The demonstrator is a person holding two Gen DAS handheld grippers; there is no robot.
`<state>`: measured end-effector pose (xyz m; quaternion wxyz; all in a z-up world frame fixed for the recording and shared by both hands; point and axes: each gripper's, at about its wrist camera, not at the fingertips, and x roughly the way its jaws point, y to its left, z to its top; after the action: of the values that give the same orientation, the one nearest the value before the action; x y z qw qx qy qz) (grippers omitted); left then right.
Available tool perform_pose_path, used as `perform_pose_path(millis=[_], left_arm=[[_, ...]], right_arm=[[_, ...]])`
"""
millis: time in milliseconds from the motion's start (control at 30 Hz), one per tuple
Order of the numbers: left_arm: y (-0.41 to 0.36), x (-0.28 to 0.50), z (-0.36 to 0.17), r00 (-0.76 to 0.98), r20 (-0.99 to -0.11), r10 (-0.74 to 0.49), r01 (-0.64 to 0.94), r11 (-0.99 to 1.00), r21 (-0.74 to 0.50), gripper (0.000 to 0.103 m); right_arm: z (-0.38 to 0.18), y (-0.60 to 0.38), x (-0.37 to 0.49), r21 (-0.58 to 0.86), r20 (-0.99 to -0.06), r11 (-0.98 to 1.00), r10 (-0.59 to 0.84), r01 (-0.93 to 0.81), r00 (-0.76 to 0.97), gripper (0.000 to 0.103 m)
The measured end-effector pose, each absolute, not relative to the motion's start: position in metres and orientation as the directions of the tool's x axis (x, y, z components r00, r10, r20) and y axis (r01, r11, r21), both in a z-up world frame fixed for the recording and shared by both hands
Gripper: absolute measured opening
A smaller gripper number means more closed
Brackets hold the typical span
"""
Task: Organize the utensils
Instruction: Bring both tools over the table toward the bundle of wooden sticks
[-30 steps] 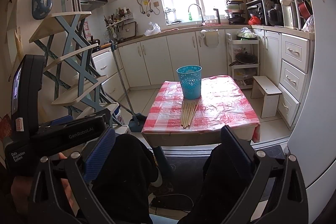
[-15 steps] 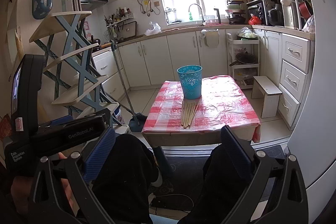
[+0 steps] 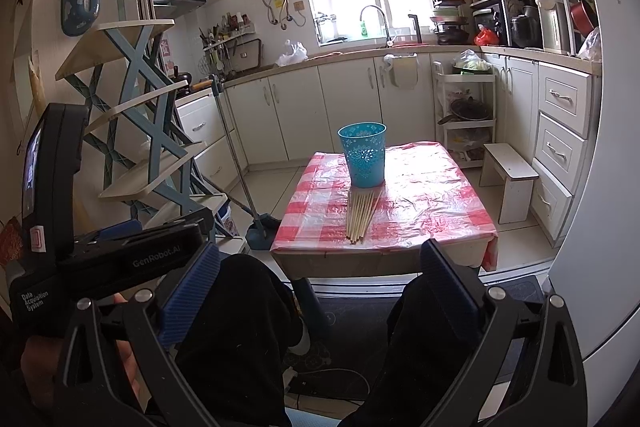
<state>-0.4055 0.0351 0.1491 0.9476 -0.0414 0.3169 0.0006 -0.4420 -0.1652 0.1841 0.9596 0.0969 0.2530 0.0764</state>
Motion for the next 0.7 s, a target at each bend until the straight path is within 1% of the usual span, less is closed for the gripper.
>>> perform_pose_path(millis=[167, 233, 433, 600, 667, 700], left_arm=[[0.033, -0.380, 0.141, 0.782, -0.622, -0.043, -0.004, 0.997, -0.075, 0.095], [0.033, -0.359, 0.132, 0.762, -0.646, -0.041, -0.010, 0.997, -0.075, 0.095], [0.031, -0.279, 0.102, 0.700, -0.713, -0.039, -0.038, 0.995, -0.091, 0.095], [0.021, -0.209, 0.073, 0.652, -0.757, -0.040, -0.054, 0.994, -0.099, 0.095], [0.014, -0.177, 0.058, 0.630, -0.775, -0.043, -0.048, 0.994, -0.095, 0.095], [0.011, -0.168, 0.052, 0.623, -0.781, -0.046, -0.047, 0.994, -0.096, 0.095]], right_arm=[[0.183, -0.167, -0.417, 0.204, -0.478, 0.975, 0.183, -0.094, 0.859, 0.096], [0.174, -0.170, -0.398, 0.198, -0.494, 0.977, 0.174, -0.085, 0.852, 0.096], [0.133, -0.195, -0.316, 0.191, -0.595, 0.981, 0.140, -0.030, 0.792, 0.096], [0.094, -0.207, -0.235, 0.188, -0.661, 0.982, 0.146, -0.026, 0.736, 0.096], [0.071, -0.210, -0.199, 0.201, -0.693, 0.979, 0.160, -0.025, 0.703, 0.093], [0.057, -0.210, -0.177, 0.210, -0.712, 0.977, 0.172, -0.027, 0.681, 0.084]])
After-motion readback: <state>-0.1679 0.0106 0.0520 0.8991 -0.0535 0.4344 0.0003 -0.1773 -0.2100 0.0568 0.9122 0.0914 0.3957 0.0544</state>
